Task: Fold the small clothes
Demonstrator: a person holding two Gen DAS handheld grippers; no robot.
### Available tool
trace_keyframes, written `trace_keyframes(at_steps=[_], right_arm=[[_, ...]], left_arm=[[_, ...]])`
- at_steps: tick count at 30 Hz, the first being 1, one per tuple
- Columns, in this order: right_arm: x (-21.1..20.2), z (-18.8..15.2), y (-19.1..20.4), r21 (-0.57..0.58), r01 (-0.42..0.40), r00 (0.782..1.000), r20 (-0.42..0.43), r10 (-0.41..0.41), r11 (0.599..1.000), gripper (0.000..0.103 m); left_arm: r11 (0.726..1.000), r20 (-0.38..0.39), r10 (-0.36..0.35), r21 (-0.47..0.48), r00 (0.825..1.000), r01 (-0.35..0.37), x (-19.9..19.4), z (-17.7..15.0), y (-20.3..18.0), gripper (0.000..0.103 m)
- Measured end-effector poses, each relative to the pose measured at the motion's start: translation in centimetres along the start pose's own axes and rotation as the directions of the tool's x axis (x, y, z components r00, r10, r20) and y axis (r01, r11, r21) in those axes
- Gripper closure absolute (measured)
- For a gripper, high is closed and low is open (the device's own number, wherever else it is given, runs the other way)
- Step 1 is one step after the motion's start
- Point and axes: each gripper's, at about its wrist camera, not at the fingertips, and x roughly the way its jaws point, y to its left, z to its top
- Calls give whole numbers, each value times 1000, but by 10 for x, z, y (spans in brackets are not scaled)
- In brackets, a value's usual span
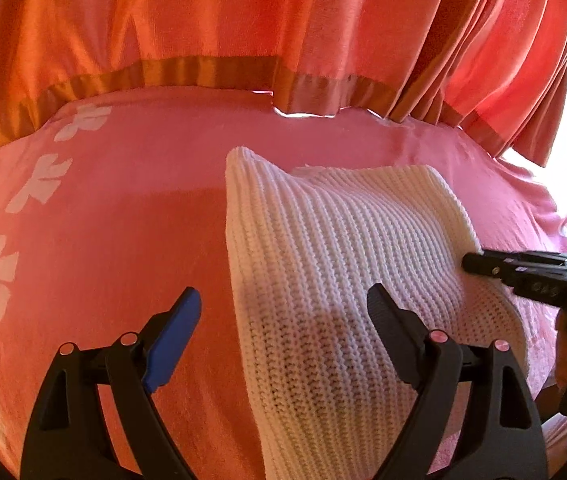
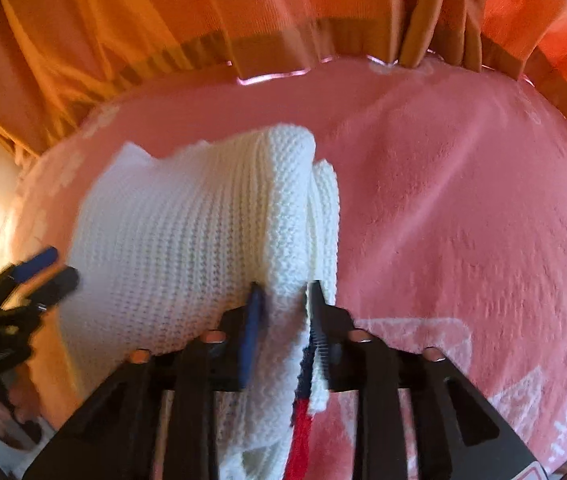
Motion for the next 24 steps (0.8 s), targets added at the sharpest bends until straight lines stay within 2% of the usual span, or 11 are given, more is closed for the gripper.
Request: trace_keyframes(at_steps=[1, 3, 8, 12, 14, 16, 19, 21, 23, 24], right_arm=[[-3, -2, -1, 5, 2, 1000, 7, -2, 1000, 49], [-11, -8, -3, 12, 5, 1000, 23, -5, 1000, 41], [-2, -17, -5, 48, -72, 997, -28, 73, 996, 34], [18, -29, -4, 74, -87, 990, -103, 94, 993, 32], [22, -32, -4, 76, -88, 989, -110, 96, 993, 26], [25, -34, -4, 86, -97, 987, -117, 107, 992, 25], [29, -35, -10, 126, -127, 981, -128, 143, 984, 24], [31, -36, -14, 155, -151, 976, -136, 172, 976, 23], [35, -36, -19, 184, -174, 969, -143, 201, 967, 22], [38, -36, -21, 208, -188, 964, -147, 220, 960, 21]], left_arm=[[1000, -1, 4, 1, 1000, -4, 0, -1, 0, 20], [1000, -2, 14, 11, 1000, -14, -1, -3, -1, 19], [999, -16, 26, 21, 1000, -26, 4, -6, -3, 18], [999, -17, 49, 19, 999, -49, 6, -9, -3, 14], [999, -22, 41, 2, 999, -41, 8, -9, -1, 13], [999, -35, 23, -21, 999, -24, 10, -10, 2, 13], [996, -65, -32, -88, 997, 26, 15, -9, 12, 13], [983, -89, -100, -161, 991, 85, 19, -9, 21, 13], [957, -114, -180, -251, 977, 147, 27, -10, 31, 13], [931, -131, -236, -316, 963, 185, 34, -12, 39, 12]])
